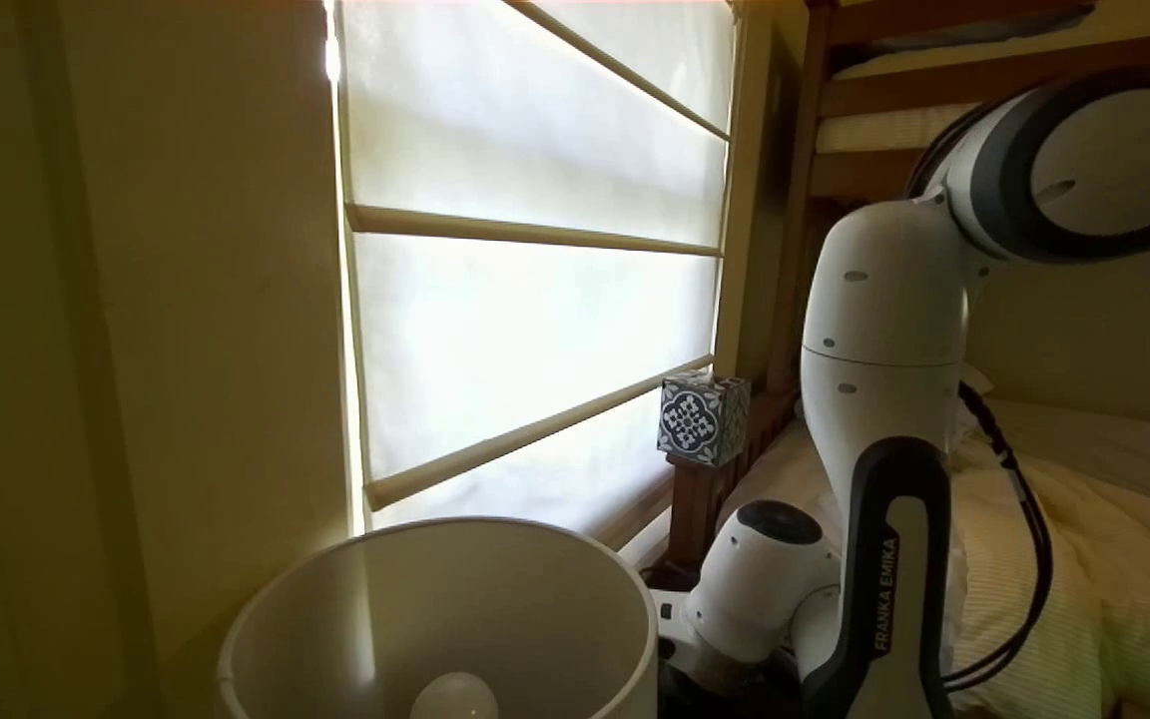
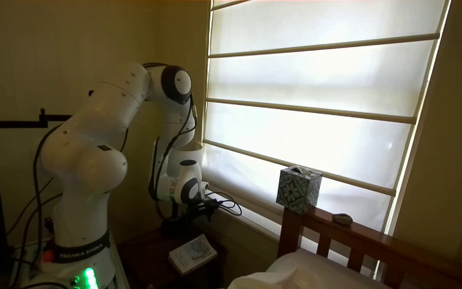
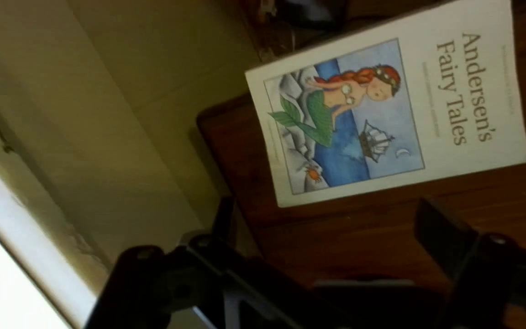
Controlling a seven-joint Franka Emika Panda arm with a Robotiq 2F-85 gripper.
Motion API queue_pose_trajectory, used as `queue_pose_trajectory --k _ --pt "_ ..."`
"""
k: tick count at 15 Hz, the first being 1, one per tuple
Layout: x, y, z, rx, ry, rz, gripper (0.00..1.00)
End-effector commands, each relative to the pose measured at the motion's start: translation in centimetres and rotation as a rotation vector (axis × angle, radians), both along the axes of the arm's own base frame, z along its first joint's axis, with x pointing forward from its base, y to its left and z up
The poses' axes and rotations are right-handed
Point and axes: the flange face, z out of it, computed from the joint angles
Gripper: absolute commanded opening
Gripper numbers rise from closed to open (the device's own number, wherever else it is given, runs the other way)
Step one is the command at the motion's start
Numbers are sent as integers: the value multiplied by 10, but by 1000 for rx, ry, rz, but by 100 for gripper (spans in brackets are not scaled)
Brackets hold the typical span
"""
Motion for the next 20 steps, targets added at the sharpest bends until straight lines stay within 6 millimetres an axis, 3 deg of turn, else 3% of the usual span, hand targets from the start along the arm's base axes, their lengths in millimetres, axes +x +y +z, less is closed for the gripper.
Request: queue_pose_trajectory --k 1,10,11,15,20 --pt "-13 -12 7 -53 -29 -176 100" --pt "-46 -56 -23 -168 147 -596 100" --pt "-40 -48 -18 -144 120 -529 100" --pt "-40 -57 -25 -151 131 -595 100" --pt "-16 -91 -21 23 91 -782 100"
